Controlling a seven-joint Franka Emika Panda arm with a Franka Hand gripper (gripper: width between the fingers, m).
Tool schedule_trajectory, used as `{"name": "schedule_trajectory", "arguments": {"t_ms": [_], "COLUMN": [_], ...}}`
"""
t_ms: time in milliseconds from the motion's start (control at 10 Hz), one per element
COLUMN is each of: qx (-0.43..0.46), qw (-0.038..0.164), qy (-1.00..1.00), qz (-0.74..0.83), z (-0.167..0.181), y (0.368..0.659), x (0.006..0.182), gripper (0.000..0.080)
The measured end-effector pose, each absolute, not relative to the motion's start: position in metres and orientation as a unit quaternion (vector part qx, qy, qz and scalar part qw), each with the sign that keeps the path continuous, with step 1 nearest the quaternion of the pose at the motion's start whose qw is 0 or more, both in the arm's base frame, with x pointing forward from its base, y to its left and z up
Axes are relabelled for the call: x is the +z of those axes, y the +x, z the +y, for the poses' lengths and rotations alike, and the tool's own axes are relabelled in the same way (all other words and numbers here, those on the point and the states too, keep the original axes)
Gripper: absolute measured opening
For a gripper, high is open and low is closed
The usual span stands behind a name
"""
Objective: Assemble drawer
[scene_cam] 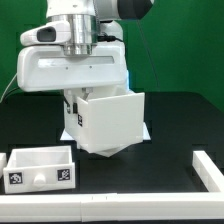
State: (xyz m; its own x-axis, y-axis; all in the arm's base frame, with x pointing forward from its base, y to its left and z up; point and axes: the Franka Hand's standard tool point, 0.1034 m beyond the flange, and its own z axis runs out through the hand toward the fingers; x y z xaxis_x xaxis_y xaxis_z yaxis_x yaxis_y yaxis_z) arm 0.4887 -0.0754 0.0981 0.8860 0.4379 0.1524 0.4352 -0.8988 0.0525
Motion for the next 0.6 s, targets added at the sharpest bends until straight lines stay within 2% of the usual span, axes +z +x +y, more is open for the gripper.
{"name": "schedule_trajectory", "arguments": {"t_ms": [300,600], "qx": [0.076,0.049], "qw": [0.004,-0.040], "qy": [0.973,0.987], "qz": [0.220,0.151], "z": [-0.073,-0.051], "y": [0.488,0.492], "x": [0.100,0.141], "gripper": [0.0070,0.0068]}}
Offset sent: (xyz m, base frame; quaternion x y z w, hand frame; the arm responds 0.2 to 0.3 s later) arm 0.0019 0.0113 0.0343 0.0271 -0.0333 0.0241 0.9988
